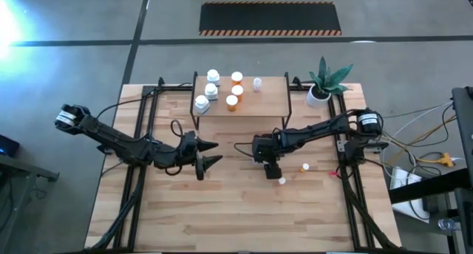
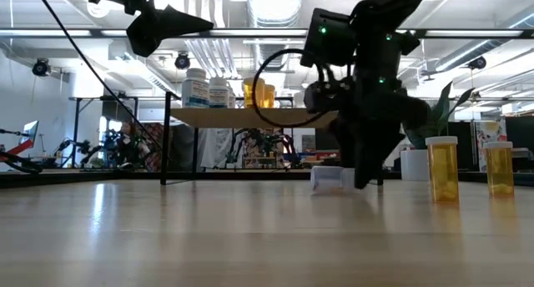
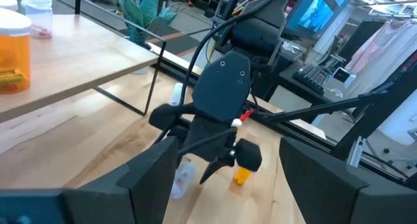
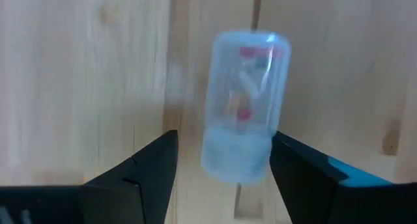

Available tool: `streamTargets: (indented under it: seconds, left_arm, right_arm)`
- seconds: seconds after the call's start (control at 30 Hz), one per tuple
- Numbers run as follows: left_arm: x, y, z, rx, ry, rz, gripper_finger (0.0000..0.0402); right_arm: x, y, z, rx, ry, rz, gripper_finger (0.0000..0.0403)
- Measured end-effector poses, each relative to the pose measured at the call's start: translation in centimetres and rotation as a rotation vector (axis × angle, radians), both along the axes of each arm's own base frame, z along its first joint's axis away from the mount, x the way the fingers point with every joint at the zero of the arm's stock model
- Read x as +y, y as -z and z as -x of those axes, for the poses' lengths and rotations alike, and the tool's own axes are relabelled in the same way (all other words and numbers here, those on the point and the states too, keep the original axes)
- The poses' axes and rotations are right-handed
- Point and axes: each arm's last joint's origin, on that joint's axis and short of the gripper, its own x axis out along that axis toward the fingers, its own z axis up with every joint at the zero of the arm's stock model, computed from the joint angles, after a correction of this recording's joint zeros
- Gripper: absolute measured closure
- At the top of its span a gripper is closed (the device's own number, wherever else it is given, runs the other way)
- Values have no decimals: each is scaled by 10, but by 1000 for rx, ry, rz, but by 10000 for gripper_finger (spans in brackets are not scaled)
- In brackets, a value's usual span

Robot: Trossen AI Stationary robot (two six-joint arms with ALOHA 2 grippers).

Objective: Pick and place medicine bottles onto shelf by color
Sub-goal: Put the left transparent pill bottle on the shelf aligned with the other transparent pill bottle

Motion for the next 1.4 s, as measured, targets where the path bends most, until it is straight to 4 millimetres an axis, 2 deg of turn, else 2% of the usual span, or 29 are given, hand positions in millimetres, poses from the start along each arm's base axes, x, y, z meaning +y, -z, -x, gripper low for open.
streamTargets:
  seconds: [0.1, 0.27, 0.37, 0.47, 0.6, 0.77, 0.97, 1.13, 1.23, 1.4]
  left_arm:
    - [0, 0, 0, 1, 0, -3, 147]
    - [-3, 4, -7, 106, 24, -110, 148]
    - [-8, -6, -22, 219, 53, -201, 148]
    - [-11, -11, -40, 361, 68, -238, 148]
    - [-5, -21, -64, 394, 163, -116, 148]
    - [8, -18, -84, 398, 202, -13, 143]
    - [26, -19, -89, 328, 117, 100, 93]
    - [31, -22, -94, 249, 115, 92, 51]
    - [30, -15, -101, 235, 142, 58, 52]
    - [29, -6, -111, 234, 149, 43, 90]
  right_arm:
    - [0, 2, -4, -29, 38, -12, 202]
    - [0, -2, -6, -39, 91, -33, 279]
    - [0, -24, -7, -89, 123, -79, 279]
    - [1, -59, -10, -202, 142, -117, 279]
    - [2, -96, -9, -321, 144, -132, 279]
    - [2, -125, -3, -437, 118, -130, 279]
    - [2, -134, 3, -459, 94, -118, 279]
    - [3, -134, 4, -460, 68, -105, 279]
    - [3, -134, 3, -463, 59, -101, 279]
    - [3, -134, 3, -466, 59, -102, 279]
